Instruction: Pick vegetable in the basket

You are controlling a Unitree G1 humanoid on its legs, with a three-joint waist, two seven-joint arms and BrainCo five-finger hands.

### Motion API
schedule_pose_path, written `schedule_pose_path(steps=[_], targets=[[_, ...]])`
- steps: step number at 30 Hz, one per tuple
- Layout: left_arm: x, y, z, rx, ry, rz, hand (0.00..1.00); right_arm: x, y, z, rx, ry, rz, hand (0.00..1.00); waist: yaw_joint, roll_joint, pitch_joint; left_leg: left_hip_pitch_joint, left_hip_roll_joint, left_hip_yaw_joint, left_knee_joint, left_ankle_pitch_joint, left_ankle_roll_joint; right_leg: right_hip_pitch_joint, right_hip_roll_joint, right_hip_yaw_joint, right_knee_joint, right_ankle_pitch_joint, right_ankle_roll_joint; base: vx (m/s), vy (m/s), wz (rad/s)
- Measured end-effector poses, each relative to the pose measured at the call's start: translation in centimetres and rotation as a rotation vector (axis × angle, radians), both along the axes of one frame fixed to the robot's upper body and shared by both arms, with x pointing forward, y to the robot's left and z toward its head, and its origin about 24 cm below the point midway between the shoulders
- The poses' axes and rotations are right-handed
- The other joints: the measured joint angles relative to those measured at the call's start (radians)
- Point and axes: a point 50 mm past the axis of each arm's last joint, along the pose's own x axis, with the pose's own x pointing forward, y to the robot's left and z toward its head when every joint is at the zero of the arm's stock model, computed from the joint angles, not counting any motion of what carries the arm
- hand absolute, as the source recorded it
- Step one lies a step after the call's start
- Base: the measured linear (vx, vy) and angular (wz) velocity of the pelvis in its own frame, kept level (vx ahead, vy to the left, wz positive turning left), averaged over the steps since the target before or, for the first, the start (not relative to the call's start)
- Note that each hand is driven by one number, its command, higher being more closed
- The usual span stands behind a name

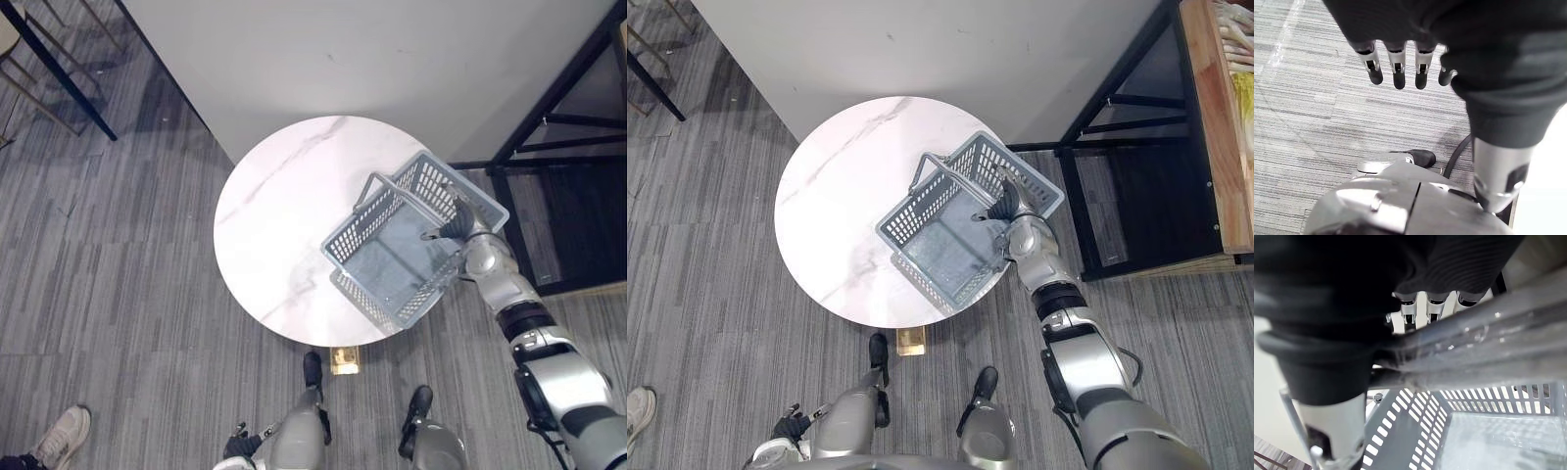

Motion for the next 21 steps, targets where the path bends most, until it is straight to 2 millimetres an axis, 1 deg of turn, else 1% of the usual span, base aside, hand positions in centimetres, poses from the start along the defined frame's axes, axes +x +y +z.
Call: schedule_pose_path(steps=[3,7,9,11,14,20,21], targets=[[0.1,0.0,0.0,0.003,-0.001,-0.003,0.00,0.1,0.0,-0.1,-0.006,0.011,0.000,1.00,0.000,-0.001,0.001,0.000,0.000,0.000,0.000,0.000,0.000,0.001,0.000,0.000,0.000,0.000,0.000,0.00,0.000,0.00],[0.2,0.1,0.1,0.006,-0.003,-0.012,0.00,0.0,0.0,-1.2,-0.028,0.071,0.031,1.00,0.000,-0.009,0.005,0.002,0.000,0.000,0.000,0.000,0.000,0.003,0.000,0.000,-0.001,0.000,0.000,0.00,0.000,0.00],[0.2,0.1,0.1,0.008,-0.003,-0.014,0.00,0.0,0.0,-1.3,-0.043,0.077,0.038,1.00,0.000,-0.010,0.006,0.004,0.000,0.000,0.000,0.000,0.000,0.005,0.000,0.000,-0.001,0.000,0.000,0.00,0.000,0.00],[0.3,0.2,0.1,0.014,-0.001,-0.033,0.00,0.0,-0.2,-1.5,-0.098,0.091,0.051,1.00,0.001,-0.010,0.006,0.009,0.000,-0.001,0.000,-0.001,-0.001,0.012,0.000,-0.001,-0.003,0.000,0.000,0.00,0.000,0.00],[0.4,0.3,0.2,0.026,0.003,-0.061,0.00,-0.2,-0.2,-2.3,-0.138,0.125,0.067,1.00,0.002,-0.011,0.006,0.027,0.000,-0.005,0.000,-0.004,-0.005,0.037,0.001,-0.007,-0.012,-0.001,-0.001,0.00,-0.001,0.02],[0.5,0.4,0.2,0.033,0.006,-0.086,0.00,-0.5,-0.7,-2.6,-0.241,0.154,0.108,1.00,0.005,-0.015,0.007,0.036,0.000,-0.005,0.000,-0.006,-0.007,0.048,0.002,-0.003,-0.014,-0.001,-0.001,0.00,0.000,0.00],[0.5,0.5,0.2,0.037,0.009,-0.092,0.00,-0.6,-0.7,-2.9,-0.274,0.166,0.122,1.00,0.006,-0.017,0.006,0.044,0.000,-0.004,0.000,-0.007,-0.008,0.056,0.002,0.001,-0.015,-0.001,-0.001,0.00,0.000,0.00]])
